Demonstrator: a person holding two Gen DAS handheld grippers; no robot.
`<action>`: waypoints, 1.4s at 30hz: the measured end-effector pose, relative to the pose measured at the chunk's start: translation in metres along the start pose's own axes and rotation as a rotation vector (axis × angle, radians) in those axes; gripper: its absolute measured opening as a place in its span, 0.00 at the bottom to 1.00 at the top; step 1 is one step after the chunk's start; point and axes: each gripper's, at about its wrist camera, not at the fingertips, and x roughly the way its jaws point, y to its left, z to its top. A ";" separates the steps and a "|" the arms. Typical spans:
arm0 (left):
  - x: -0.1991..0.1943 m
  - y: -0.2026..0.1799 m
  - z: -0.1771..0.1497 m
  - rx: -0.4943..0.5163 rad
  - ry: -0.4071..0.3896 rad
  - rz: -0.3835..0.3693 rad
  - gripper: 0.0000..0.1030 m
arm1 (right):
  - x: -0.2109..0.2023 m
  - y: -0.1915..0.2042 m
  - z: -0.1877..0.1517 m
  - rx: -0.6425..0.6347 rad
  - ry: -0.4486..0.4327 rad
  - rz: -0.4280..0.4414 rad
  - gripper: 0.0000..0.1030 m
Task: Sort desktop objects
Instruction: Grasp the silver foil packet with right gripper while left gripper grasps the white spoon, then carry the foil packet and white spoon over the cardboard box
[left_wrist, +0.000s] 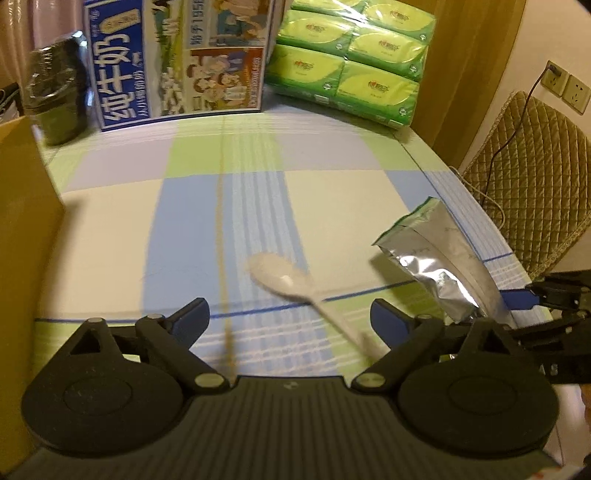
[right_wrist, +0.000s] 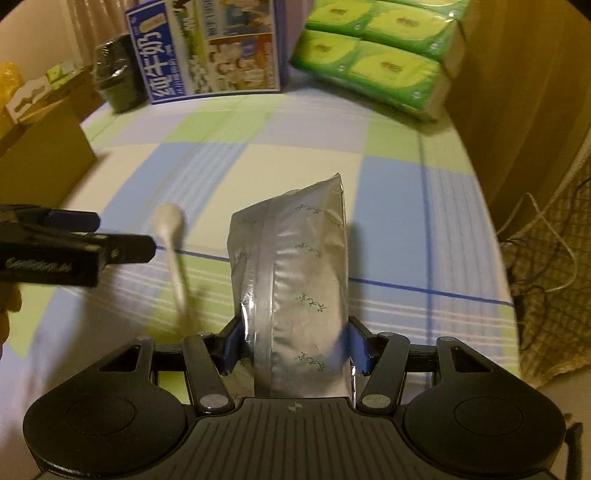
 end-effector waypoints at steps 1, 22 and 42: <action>0.006 -0.004 0.001 0.000 0.003 -0.003 0.83 | 0.002 -0.002 -0.002 0.003 -0.001 -0.005 0.53; -0.010 0.022 -0.042 0.158 0.105 -0.047 0.06 | -0.007 0.026 -0.015 0.051 -0.034 0.080 0.53; 0.017 0.013 -0.028 0.173 0.085 -0.043 0.04 | 0.002 0.026 -0.018 0.106 -0.037 0.073 0.53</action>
